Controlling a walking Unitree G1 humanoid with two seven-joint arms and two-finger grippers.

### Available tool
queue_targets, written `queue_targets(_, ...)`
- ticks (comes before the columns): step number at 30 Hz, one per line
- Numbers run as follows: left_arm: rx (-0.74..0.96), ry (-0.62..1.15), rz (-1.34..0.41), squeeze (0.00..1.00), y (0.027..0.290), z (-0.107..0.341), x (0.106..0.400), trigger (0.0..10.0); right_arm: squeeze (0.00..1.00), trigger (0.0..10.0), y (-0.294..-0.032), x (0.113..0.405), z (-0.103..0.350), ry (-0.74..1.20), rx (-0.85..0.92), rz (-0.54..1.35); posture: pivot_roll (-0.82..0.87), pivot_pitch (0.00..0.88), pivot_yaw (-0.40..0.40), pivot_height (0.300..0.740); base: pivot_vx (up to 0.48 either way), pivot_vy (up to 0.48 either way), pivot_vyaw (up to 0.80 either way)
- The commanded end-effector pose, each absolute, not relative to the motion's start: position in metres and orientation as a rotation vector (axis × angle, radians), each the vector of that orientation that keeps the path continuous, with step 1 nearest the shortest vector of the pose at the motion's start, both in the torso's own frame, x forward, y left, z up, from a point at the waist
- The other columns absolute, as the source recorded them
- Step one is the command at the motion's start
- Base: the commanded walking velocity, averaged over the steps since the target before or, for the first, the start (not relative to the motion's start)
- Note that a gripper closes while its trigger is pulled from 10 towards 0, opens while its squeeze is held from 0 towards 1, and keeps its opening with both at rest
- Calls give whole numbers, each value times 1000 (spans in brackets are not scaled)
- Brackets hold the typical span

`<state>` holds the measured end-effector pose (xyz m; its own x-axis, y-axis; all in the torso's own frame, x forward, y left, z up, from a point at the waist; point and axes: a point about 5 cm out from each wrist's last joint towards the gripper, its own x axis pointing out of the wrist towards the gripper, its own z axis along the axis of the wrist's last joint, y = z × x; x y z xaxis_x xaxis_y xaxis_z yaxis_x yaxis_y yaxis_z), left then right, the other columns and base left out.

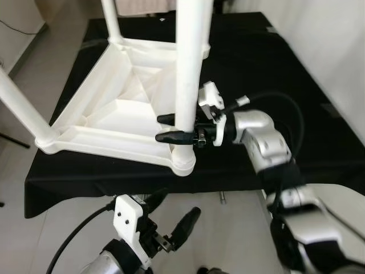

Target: Building children table

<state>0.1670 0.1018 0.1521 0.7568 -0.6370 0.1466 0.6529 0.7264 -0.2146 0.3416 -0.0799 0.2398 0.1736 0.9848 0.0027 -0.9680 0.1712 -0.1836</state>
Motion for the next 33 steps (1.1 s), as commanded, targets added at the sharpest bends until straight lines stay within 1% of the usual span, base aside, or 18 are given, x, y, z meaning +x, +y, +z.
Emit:
queue_targets(1,-256,-41,-705,0,104,148,165,10000,0,0,-73,332,208,-2,-44,1257,43,223,-44,740,0,0,0)
queue_targets(2,-253,-41,-704,0,107,149,167,10000,0,0,-67,323,178,98,-93,942,33,221,-28,740,0,0,0)
queue_targets(3,-253,-41,-704,0,107,149,167,10000,0,0,-67,323,178,98,-93,942,33,221,-28,740,0,0,0)
queue_targets(4,-249,-40,-707,0,108,149,168,10000,0,0,-62,307,159,186,-46,721,32,217,-16,740,0,0,0)
queue_targets(5,-245,-37,-711,0,109,148,170,10000,0,0,-57,296,154,218,-38,605,18,204,-11,740,0,0,0)
queue_targets(9,-242,-35,-713,0,110,147,172,10000,0,0,-54,292,152,224,-33,572,13,199,-9,740,0,0,0)
queue_targets(14,-241,-34,-706,0,113,145,176,10000,0,0,-50,308,158,180,-77,574,28,173,-26,740,0,0,0)
queue_targets(15,-238,-40,-692,0,115,145,177,10000,0,3451,-50,311,161,172,-81,571,30,172,-26,740,0,0,0)
queue_targets(16,-238,-40,-692,0,115,145,177,10000,0,3451,-50,311,161,172,-81,571,30,172,-26,740,0,0,0)
queue_targets(17,-235,-44,-680,0,116,145,178,10000,0,10000,-49,313,165,160,-70,583,32,168,-32,740,0,0,0)
queue_targets(18,-234,-47,-672,0,116,145,178,10000,0,10000,-46,312,171,141,-29,611,34,168,-33,740,0,0,0)
queue_targets(19,-234,-49,-669,0,116,145,178,10000,1000,10000,-44,312,176,127,0,631,34,168,-33,740,0,0,0)
queue_targets(24,-236,-48,-674,0,115,145,178,10000,1000,10000,-44,319,202,9,56,835,37,167,-37,740,0,0,0)
queue_targets(27,-237,-48,-676,0,115,145,178,10000,1000,10000,-47,322,208,-17,36,920,37,166,-40,740,0,0,0)
queue_targets(30,-240,-50,-679,0,114,145,178,10000,988,10000,-62,330,215,-10,-67,1109,41,170,-46,740,0,0,0)
queue_targets(31,-240,-50,-678,0,113,145,177,10000,639,10000,-66,333,216,3,-76,1154,47,174,-49,740,0,0,0)
queue_targets(32,-239,-51,-678,0,113,146,177,10000,0,10000,-70,335,217,4,-73,1204,52,178,-51,740,0,0,0)
queue_targets(33,-235,-50,-675,0,113,146,176,10000,0,10000,-74,340,220,-2,-68,1226,61,183,-50,740,0,0,0)
